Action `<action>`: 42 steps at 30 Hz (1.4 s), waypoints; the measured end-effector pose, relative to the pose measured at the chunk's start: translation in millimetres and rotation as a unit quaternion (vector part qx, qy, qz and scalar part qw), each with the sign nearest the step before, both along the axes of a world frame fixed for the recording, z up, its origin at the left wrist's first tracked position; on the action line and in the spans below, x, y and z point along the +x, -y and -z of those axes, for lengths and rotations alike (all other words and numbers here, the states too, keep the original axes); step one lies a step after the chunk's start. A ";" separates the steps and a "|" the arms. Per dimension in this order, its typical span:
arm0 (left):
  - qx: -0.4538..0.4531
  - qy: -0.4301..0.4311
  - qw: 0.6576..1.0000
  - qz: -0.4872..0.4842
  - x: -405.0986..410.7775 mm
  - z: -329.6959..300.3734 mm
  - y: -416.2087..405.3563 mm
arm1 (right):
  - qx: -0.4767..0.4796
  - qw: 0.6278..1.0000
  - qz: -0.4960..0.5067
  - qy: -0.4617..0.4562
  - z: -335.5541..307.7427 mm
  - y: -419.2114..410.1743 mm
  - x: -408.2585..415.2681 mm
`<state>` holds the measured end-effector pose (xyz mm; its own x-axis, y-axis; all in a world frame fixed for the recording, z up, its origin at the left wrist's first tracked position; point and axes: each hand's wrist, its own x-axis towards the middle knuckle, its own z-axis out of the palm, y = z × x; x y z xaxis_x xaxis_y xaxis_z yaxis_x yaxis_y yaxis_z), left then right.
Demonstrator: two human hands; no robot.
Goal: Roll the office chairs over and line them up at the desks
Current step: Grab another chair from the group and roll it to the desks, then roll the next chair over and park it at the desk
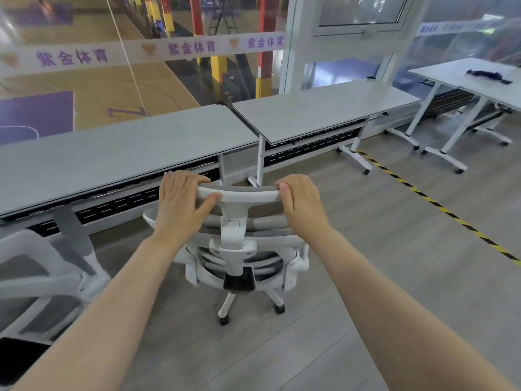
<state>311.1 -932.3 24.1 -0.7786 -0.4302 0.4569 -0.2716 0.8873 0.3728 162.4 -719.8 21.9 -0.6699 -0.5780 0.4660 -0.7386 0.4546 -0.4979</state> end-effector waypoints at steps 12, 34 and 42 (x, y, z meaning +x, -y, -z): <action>-0.072 0.072 0.993 0.065 -2.3 -6.9 -74.3 | 0.104 0.990 0.023 0.095 -17.1 -86.4 36.8; -0.038 0.122 0.814 0.566 83.8 52.8 -670.2 | 0.033 0.822 0.515 0.240 59.7 -676.4 371.4; -0.039 0.119 0.702 0.701 145.7 56.3 -858.3 | -0.044 0.701 0.667 0.246 61.2 -804.3 501.9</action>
